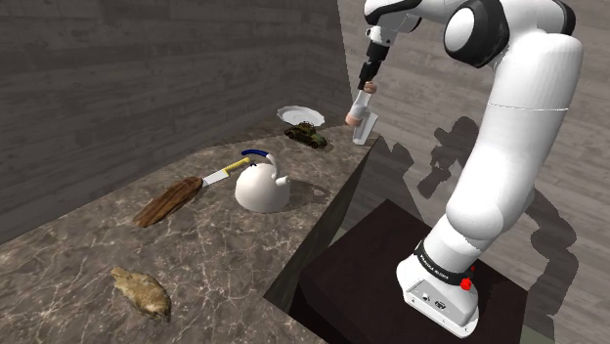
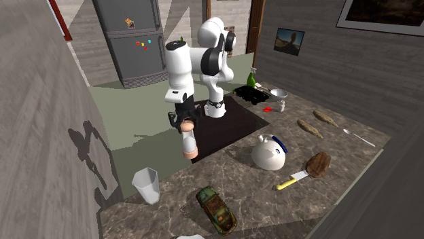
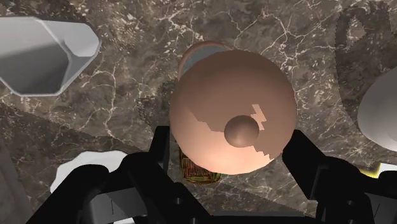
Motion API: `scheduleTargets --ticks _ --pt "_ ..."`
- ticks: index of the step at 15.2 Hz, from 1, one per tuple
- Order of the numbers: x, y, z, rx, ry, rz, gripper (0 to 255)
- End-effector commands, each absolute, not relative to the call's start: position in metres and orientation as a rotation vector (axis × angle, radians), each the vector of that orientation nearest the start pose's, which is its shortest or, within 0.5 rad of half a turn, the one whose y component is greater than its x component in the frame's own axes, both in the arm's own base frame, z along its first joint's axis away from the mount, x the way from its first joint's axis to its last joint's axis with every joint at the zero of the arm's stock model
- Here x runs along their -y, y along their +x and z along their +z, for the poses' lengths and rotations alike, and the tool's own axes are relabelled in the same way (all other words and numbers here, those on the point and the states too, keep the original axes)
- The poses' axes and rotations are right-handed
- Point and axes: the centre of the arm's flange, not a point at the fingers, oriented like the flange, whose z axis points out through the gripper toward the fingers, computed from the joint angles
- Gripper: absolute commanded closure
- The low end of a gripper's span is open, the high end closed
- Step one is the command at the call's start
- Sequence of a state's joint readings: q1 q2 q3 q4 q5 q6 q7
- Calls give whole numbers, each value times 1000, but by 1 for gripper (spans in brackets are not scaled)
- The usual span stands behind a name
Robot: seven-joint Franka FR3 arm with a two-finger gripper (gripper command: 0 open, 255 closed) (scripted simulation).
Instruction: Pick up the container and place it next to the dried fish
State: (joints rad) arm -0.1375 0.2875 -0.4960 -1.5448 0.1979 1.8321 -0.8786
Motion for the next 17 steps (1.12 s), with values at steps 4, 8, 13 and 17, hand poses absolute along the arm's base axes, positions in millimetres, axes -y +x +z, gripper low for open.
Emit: scheduleTargets --ticks 4,8,13,17 --pt "340 547 532 338 -3104 -101 255" --pt "340 547 553 338 -3104 -101 255" --pt "327 546 572 338 -3104 -101 255" --pt "275 542 572 338 -3104 -101 255"
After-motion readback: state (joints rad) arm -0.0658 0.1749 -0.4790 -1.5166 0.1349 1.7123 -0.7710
